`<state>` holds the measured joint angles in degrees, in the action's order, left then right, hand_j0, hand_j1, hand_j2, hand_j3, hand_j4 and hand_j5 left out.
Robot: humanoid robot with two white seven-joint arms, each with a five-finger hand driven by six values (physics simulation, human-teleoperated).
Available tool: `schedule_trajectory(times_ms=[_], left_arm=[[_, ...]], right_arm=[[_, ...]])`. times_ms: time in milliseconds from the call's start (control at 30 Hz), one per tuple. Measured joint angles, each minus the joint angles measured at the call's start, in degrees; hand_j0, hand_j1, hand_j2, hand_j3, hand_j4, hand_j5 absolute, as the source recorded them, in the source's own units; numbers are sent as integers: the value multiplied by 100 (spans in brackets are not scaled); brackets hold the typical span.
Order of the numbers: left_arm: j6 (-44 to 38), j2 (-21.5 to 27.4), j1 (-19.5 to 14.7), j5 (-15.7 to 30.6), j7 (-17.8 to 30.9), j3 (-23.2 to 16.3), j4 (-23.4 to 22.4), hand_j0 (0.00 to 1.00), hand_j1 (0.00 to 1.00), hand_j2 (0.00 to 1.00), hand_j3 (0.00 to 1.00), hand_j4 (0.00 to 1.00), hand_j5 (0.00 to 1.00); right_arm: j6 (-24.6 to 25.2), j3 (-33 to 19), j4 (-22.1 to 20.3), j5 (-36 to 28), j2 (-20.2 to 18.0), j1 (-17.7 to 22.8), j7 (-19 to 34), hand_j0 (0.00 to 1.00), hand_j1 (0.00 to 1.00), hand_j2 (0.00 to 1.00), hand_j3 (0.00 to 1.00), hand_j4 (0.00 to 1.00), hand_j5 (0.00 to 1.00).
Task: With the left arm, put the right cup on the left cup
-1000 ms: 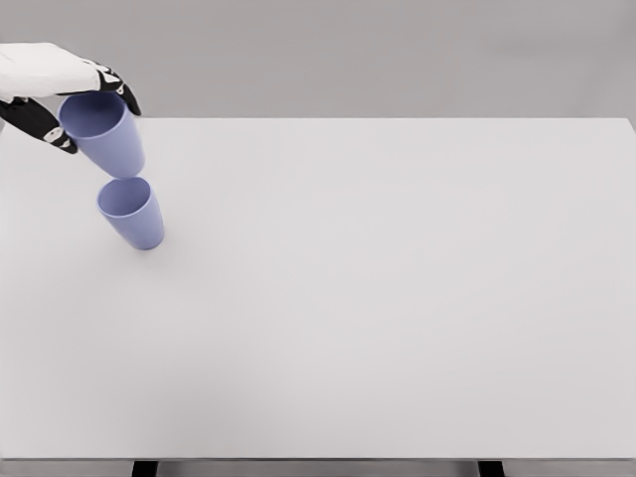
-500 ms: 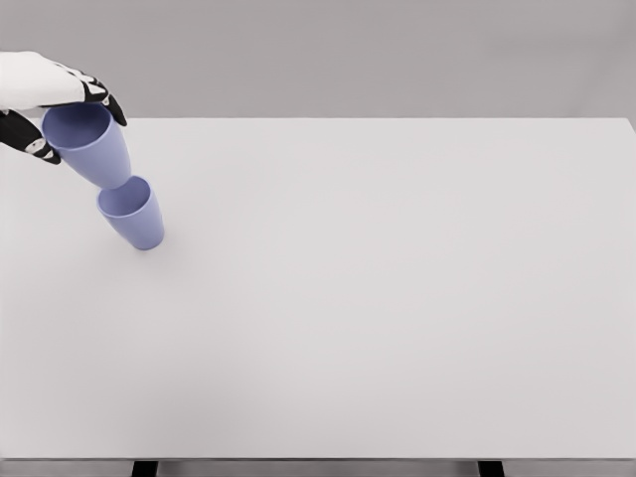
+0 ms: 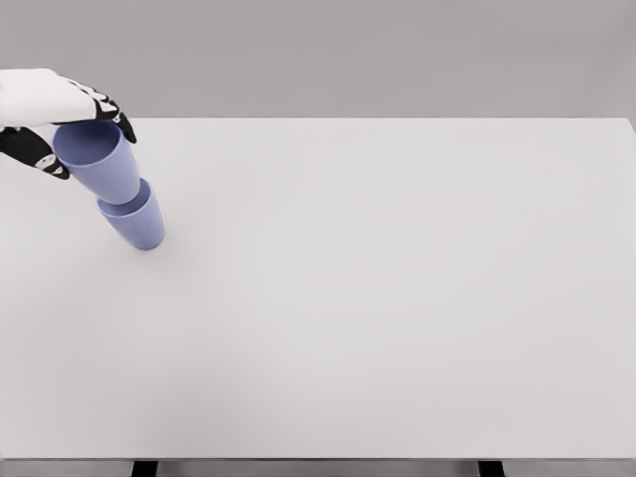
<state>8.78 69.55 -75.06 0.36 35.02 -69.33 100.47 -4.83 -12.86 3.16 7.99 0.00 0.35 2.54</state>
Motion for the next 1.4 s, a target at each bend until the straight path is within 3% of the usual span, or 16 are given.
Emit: schedule_trajectory(times_ms=[233,333,800,1400], left_arm=[[-7,-36,18,-22,0,-18,-31,73,73,73,73,73,73],[-12,-78,176,-45,-1,0,-53,73,73,73,73,73,73],[-29,-130,167,-65,-1,32,-105,73,73,73,73,73,73],[-53,-244,264,-93,-1,22,-463,73,73,73,73,73,73]], right_arm=[[0,-4,0,-1,0,0,0,100,100,100,100,100,100],[0,-3,0,-2,0,0,0,100,100,100,100,100,100],[0,-3,0,-2,0,0,0,100,100,100,100,100,100],[0,-1,-1,-1,0,0,0,100,100,100,100,100,100]])
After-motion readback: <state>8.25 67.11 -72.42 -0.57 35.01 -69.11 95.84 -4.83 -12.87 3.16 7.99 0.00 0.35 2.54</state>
